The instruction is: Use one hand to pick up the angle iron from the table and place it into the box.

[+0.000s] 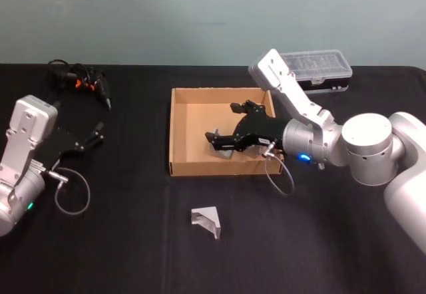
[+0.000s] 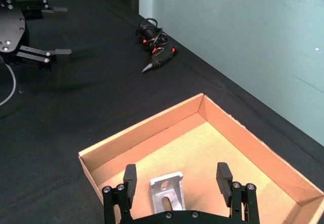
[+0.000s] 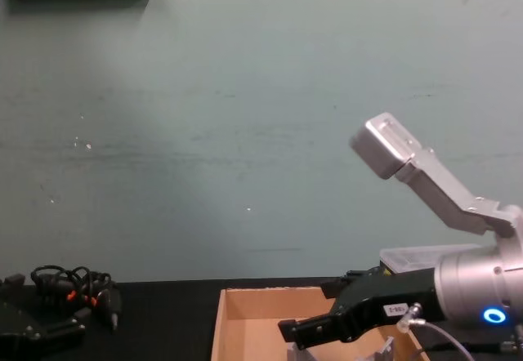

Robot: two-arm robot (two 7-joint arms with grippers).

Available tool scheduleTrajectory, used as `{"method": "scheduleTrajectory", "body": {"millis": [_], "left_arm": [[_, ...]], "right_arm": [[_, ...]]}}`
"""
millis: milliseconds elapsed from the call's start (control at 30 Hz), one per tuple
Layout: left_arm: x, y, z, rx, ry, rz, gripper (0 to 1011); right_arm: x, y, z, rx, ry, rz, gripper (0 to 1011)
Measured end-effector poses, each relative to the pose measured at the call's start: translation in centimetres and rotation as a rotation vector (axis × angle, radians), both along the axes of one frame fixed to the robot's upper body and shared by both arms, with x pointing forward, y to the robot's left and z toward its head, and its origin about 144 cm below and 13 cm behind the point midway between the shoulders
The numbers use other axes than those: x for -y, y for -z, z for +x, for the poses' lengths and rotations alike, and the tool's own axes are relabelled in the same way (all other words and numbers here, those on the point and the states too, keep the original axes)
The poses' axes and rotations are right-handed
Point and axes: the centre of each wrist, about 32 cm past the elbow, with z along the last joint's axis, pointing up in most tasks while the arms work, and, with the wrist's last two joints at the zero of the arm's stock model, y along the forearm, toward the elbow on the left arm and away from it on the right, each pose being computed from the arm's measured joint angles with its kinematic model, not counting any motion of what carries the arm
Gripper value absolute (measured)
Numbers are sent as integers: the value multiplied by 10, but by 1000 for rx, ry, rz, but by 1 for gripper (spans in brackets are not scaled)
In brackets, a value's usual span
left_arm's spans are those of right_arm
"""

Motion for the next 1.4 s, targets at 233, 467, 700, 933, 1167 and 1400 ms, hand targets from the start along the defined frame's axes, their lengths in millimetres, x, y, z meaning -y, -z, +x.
{"method": "scheduleTrajectory", "body": {"millis": [233, 467, 700, 933, 1167, 1400], "left_arm": [[0, 0, 0, 0, 0, 0, 1000], [0, 0, 0, 0, 0, 0, 1000], [0, 0, 0, 0, 0, 0, 1000], [0, 0, 0, 0, 0, 0, 1000], [0, 0, 0, 0, 0, 0, 1000], [0, 0, 0, 0, 0, 0, 1000]], "right_arm": [[10, -6, -11, 21, -2, 23, 1003], [23, -14, -28, 51, -33, 37, 1003], [37, -22, -50, 68, -90, 34, 1003], [47, -22, -72, 65, -151, 26, 1003], [52, -16, -89, 45, -207, 21, 1003], [56, -2, -102, -1, -256, 1, 1003]]}}
